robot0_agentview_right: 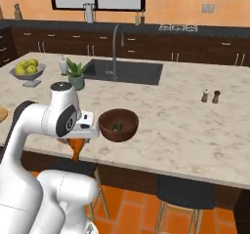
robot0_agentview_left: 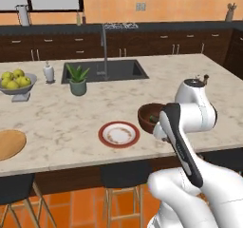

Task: Pick the chicken drumstick and cucumber from their plates and place them in the bowl. Then put the bowl in the fridge.

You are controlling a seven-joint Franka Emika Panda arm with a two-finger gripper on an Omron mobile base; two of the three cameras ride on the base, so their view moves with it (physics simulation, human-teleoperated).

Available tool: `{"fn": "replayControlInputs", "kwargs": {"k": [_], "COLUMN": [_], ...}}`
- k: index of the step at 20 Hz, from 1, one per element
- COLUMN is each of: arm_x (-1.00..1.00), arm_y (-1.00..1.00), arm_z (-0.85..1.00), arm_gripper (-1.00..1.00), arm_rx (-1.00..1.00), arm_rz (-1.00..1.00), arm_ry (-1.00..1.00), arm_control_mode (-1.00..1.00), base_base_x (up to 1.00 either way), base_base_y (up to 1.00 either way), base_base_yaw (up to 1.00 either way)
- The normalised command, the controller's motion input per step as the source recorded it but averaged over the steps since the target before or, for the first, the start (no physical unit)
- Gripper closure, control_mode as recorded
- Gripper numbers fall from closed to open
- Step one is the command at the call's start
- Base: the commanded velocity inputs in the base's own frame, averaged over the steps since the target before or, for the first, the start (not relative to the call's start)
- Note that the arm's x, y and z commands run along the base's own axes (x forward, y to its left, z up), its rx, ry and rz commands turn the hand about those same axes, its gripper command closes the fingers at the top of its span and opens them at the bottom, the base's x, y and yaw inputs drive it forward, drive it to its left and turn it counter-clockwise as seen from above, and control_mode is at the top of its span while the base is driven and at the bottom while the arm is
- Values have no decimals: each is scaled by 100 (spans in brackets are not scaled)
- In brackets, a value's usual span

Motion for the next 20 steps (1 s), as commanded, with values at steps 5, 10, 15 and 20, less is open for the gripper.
{"fn": "replayControlInputs", "kwargs": {"k": [5, 10, 15, 20], "arm_x": [19, 100, 100, 100], "arm_y": [0, -67, -51, -6], "arm_z": [0, 3, 6, 0], "arm_gripper": [100, 100, 100, 100], "arm_rx": [0, 4, 2, 0], "arm_rz": [0, 0, 0, 0], "arm_ry": [1, 15, 19, 20], "arm_control_mode": [-100, -100, -100, -100], "base_base_x": [80, 0, 0, 0], "base_base_y": [-20, 0, 0, 0], "base_base_yaw": [1, 0, 0, 0]}}
